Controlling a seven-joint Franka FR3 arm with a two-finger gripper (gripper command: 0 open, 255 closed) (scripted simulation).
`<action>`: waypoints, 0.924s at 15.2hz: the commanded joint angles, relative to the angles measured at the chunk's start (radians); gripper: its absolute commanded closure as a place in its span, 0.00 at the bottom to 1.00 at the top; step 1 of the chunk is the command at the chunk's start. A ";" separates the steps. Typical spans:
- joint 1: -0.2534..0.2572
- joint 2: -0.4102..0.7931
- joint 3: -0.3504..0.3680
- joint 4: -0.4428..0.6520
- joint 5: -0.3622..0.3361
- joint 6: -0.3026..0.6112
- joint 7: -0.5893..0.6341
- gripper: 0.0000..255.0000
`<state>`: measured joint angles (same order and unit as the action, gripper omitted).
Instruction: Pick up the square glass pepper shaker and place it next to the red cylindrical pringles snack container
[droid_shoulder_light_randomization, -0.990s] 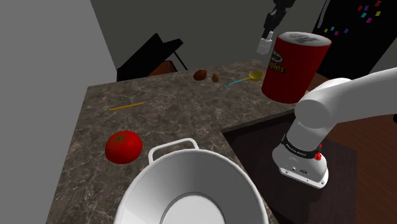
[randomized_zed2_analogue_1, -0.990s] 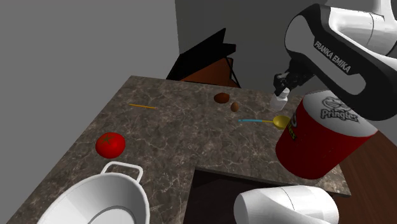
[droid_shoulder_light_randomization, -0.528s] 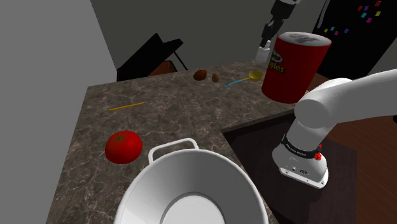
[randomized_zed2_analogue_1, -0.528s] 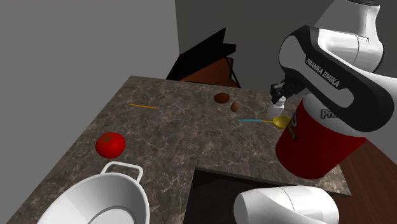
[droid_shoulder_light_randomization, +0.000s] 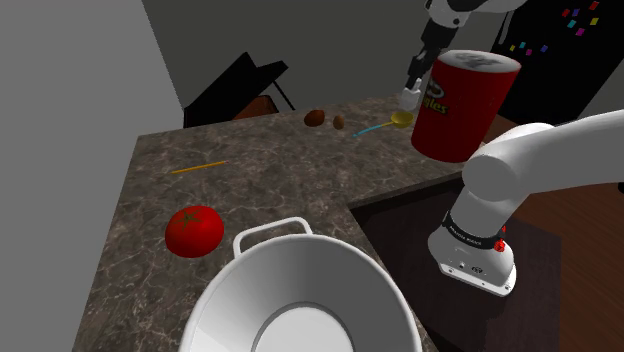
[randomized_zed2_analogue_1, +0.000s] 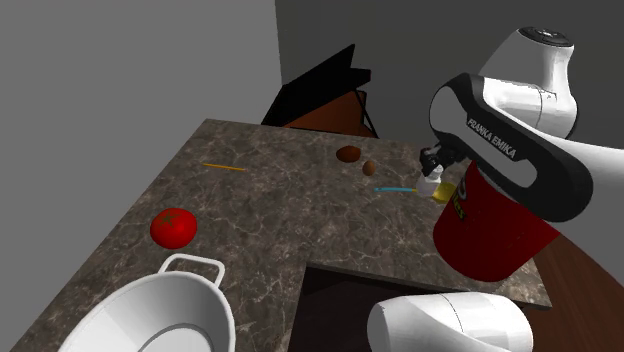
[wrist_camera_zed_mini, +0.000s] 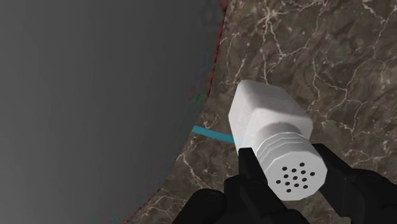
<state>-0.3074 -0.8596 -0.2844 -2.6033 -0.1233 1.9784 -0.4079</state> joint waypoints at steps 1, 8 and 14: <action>-0.001 0.002 -0.004 -0.027 -0.003 0.030 0.000 1.00; -0.009 0.013 -0.022 -0.115 -0.017 0.128 -0.006 1.00; -0.015 0.035 -0.040 -0.184 -0.030 0.218 -0.012 1.00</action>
<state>-0.3225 -0.8321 -0.3212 -2.7783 -0.1517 2.1794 -0.4194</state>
